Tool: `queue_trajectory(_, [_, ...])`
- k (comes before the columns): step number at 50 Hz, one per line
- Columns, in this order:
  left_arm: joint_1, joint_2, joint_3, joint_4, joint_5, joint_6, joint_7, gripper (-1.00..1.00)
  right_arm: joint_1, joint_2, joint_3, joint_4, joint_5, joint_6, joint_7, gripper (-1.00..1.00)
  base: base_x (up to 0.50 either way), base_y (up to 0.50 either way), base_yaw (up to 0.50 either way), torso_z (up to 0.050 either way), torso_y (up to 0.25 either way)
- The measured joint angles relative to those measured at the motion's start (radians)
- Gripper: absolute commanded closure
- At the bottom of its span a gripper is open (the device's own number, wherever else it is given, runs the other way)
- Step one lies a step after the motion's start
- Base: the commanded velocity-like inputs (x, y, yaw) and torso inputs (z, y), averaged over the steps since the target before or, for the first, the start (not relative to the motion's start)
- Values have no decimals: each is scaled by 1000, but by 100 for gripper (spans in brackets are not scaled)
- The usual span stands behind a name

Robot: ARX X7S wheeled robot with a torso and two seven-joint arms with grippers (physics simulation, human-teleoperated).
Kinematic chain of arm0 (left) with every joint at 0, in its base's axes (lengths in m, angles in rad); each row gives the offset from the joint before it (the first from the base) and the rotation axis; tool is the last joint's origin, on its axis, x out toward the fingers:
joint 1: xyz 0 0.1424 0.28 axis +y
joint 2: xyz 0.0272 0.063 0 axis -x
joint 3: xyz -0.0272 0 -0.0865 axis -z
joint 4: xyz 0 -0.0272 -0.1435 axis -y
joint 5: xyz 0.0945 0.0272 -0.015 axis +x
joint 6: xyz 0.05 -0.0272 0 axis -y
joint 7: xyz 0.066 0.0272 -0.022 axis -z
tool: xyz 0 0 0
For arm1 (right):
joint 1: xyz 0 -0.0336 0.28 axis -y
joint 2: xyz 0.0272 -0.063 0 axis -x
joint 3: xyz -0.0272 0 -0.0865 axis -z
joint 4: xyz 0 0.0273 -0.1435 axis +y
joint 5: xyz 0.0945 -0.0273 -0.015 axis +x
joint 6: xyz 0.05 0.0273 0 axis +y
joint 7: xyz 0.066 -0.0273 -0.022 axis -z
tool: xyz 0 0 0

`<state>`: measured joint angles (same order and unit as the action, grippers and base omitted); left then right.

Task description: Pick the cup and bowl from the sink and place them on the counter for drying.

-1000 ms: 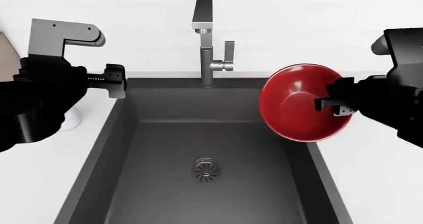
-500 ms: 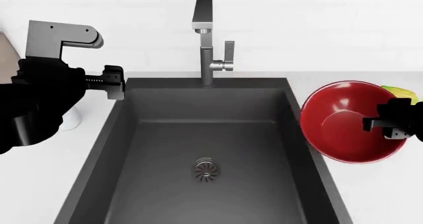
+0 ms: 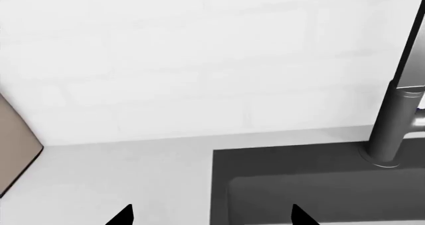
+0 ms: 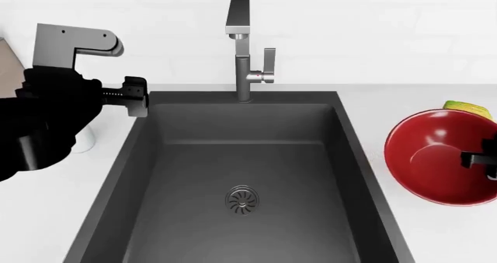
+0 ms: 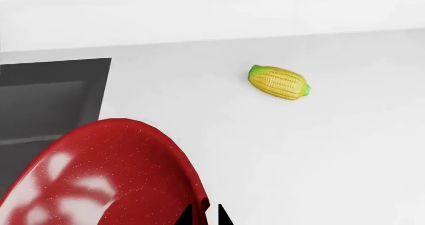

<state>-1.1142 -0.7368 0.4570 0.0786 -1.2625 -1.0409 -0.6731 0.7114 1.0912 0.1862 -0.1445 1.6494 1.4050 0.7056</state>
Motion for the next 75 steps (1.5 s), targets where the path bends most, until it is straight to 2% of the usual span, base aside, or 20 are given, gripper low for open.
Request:
queue_trajectory(59, [-4,-15,5,18,-14,-7,-12,-100,-322,-22,116,-32,-173,-149,-148,100,0,0,0,0,0])
queue_trajectory(60, [-4,-15,6,18,-14,-6,-12,-100,-323,-22,116,-32,-174,-151,-148,-100,0,0,0,0,0])
queue_trajectory(75, [0,-15,10,17,-11,-1,-7,-100,-329,-17,105,-32,-177,-151,-141,-100,0,0,0,0,0])
